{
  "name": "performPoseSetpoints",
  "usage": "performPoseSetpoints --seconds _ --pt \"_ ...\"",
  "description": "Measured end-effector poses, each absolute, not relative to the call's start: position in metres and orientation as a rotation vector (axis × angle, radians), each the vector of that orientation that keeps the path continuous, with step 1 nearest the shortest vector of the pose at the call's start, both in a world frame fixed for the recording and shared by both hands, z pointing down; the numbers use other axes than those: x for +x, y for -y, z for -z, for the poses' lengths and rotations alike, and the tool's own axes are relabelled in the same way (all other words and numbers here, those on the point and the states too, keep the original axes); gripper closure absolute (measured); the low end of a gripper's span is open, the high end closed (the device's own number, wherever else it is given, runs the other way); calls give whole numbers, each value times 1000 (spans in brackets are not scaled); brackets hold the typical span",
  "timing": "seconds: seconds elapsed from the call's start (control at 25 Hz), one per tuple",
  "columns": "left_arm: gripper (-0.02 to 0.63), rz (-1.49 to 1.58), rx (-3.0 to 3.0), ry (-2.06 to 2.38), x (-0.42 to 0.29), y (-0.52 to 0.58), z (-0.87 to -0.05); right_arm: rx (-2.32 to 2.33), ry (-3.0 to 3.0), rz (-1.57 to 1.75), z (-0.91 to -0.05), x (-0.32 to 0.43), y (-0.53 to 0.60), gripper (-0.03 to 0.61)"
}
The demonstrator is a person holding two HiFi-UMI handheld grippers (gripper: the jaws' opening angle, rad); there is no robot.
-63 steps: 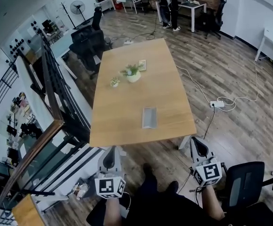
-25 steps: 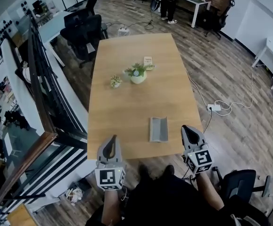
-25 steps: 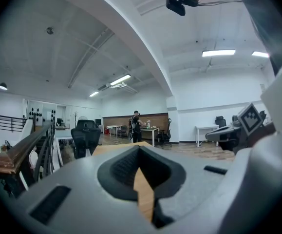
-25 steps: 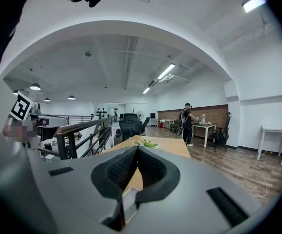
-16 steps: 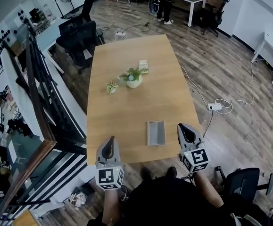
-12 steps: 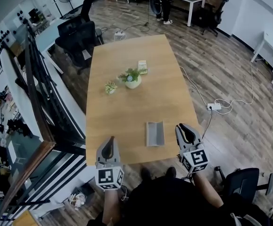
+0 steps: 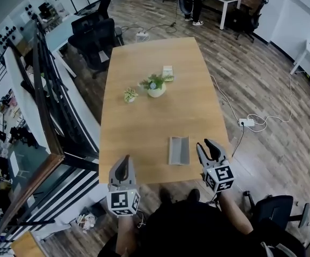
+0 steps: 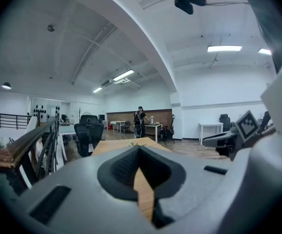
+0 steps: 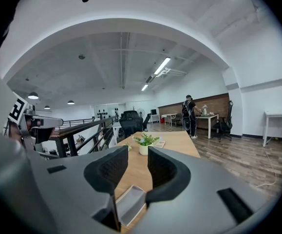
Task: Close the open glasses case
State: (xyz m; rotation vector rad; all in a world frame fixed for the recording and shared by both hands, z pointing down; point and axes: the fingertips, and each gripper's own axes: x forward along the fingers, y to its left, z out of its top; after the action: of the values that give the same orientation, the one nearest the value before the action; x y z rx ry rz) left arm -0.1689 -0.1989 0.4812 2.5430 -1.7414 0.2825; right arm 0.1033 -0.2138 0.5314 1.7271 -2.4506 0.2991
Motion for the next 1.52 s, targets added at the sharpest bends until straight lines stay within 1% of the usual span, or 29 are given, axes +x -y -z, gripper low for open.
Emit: performPoseSetpoints --seconds 0.2,0.52,0.68,0.84,1.04,1.16,1.32,1.4,1.52 --pt "615 -297 2505 1783 -183 189 -482 1674 2384 -420 -587 98 233 440" --pt "615 -328 2435 1856 -208 170 -484 1560 2189 -817 -716 93 257 456" --pt "615 -350 2399 1882 -218 159 -485 1569 2106 -962 -749 98 257 457" --pt "615 -364 2359 1910 -230 147 -485 1539 2079 -1017 -768 90 249 460" --pt "615 -376 2337 1925 -234 137 -488 1530 2058 -1031 -775 85 250 470" --pt "615 -379 2327 1935 -236 133 -488 1533 2054 -1030 -777 84 250 511" --pt "615 -373 2313 1957 -243 130 -487 1538 2022 -997 -778 87 251 531" --pt "615 -367 2309 1963 -246 129 -486 1509 2004 -915 -774 88 253 542" --pt "615 -365 2307 1963 -247 127 -486 1419 1956 -664 -766 87 255 554"
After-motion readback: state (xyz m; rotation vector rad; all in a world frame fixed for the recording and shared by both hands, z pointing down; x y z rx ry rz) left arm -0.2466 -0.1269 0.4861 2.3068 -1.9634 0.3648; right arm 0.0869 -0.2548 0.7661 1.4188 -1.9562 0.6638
